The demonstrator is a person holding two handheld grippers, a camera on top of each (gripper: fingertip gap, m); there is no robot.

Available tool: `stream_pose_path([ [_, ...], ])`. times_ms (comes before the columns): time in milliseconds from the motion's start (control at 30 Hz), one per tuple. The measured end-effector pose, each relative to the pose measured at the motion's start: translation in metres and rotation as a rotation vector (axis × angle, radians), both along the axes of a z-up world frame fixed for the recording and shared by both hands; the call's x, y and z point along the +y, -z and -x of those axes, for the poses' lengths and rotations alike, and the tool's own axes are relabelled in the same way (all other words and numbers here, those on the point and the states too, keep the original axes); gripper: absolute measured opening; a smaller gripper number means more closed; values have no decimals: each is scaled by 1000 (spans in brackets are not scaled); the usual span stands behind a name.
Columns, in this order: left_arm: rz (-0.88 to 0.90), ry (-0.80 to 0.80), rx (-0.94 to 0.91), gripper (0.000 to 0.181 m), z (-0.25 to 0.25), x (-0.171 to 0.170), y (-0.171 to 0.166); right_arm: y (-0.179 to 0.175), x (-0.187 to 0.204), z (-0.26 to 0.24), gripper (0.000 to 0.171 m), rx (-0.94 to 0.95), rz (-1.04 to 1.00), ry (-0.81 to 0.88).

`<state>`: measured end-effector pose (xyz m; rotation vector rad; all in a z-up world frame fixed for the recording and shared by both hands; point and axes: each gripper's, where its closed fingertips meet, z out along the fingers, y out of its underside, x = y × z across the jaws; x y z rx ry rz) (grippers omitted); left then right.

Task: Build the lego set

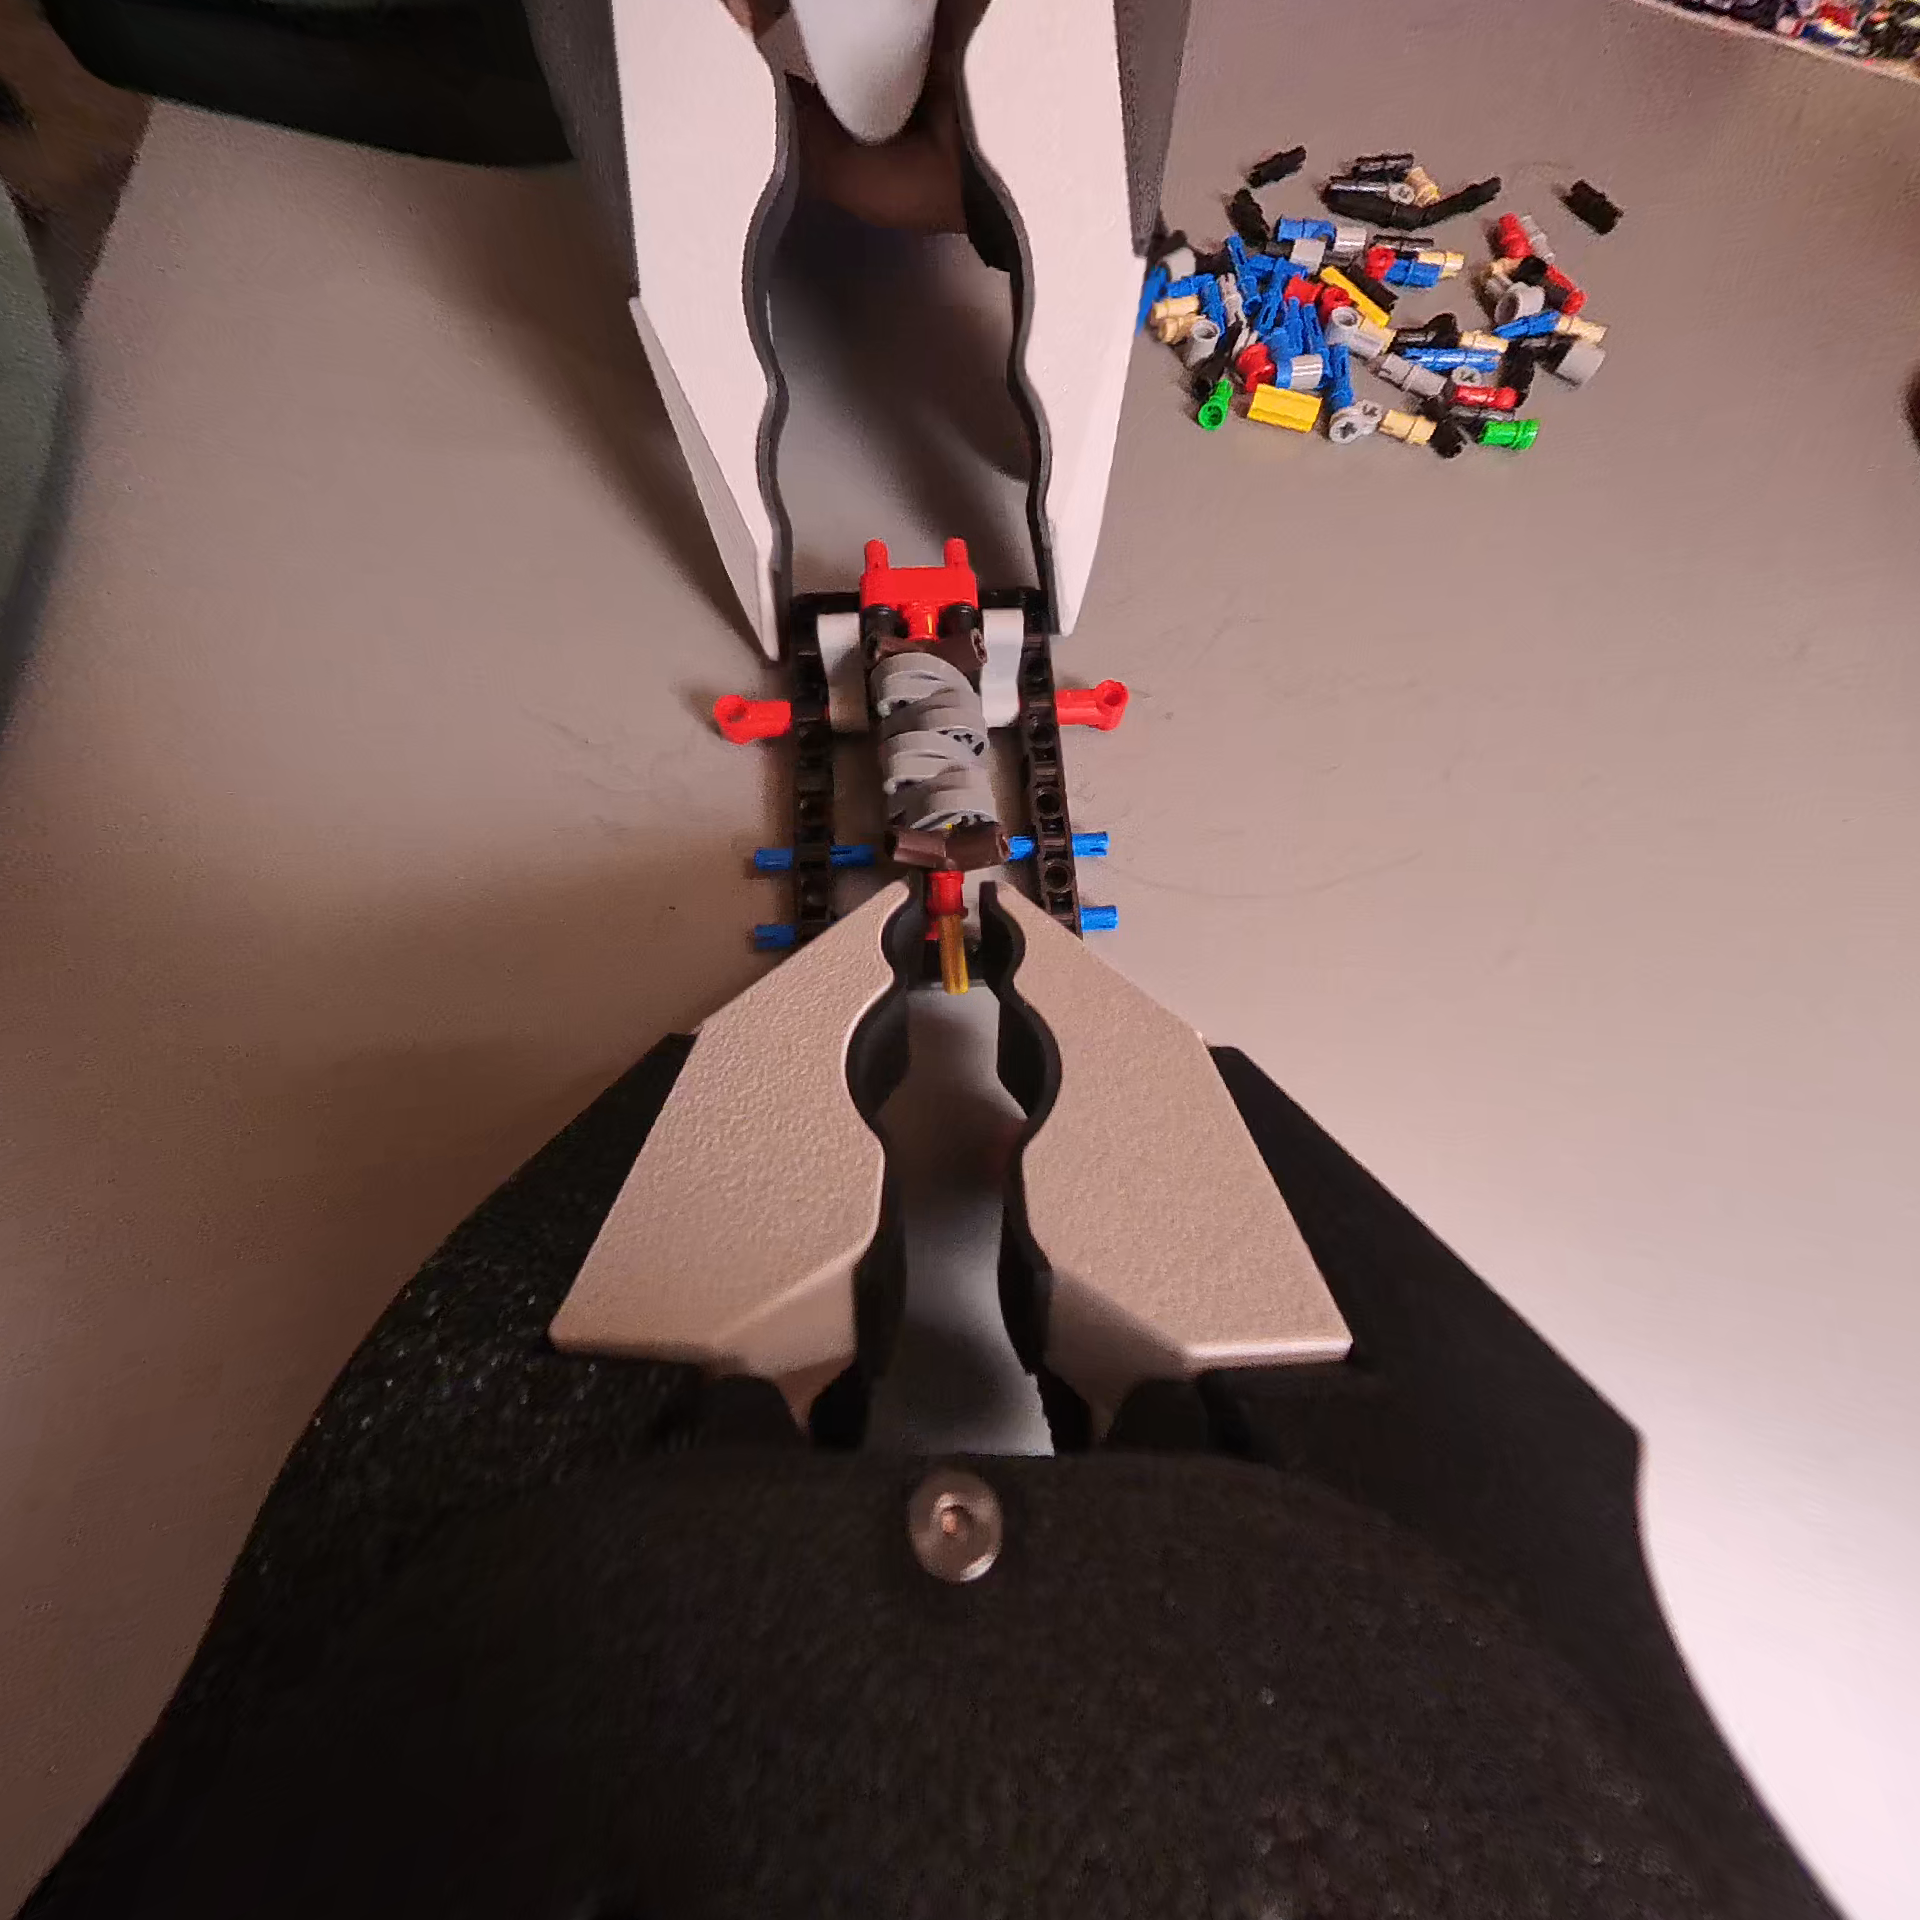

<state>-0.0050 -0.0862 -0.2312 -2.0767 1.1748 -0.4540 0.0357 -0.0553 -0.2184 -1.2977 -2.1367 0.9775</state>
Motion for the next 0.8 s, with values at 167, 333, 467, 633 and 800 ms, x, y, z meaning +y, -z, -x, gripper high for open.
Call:
stream_pose_path([
  [167, -39, 6, 34, 57, -1, 1, -2, 0, 4, 2, 7, -20, 15, 14],
  [333, -59, 17, 40, 57, -3, 1, -3, 0, 6, -1, 7, -19, 31, 19],
  [467, -56, 6, 33, 57, -1, 3, -2, 0, 6, -1, 6, -19, 29, 23],
  [633, -33, -36, 18, 56, 13, 7, -2, -2, 8, 5, 6, -8, 37, 74],
  [800, -48, -69, -115, 63, 20, 14, -17, -6, 18, 7, 19, 20, 12, 119],
])
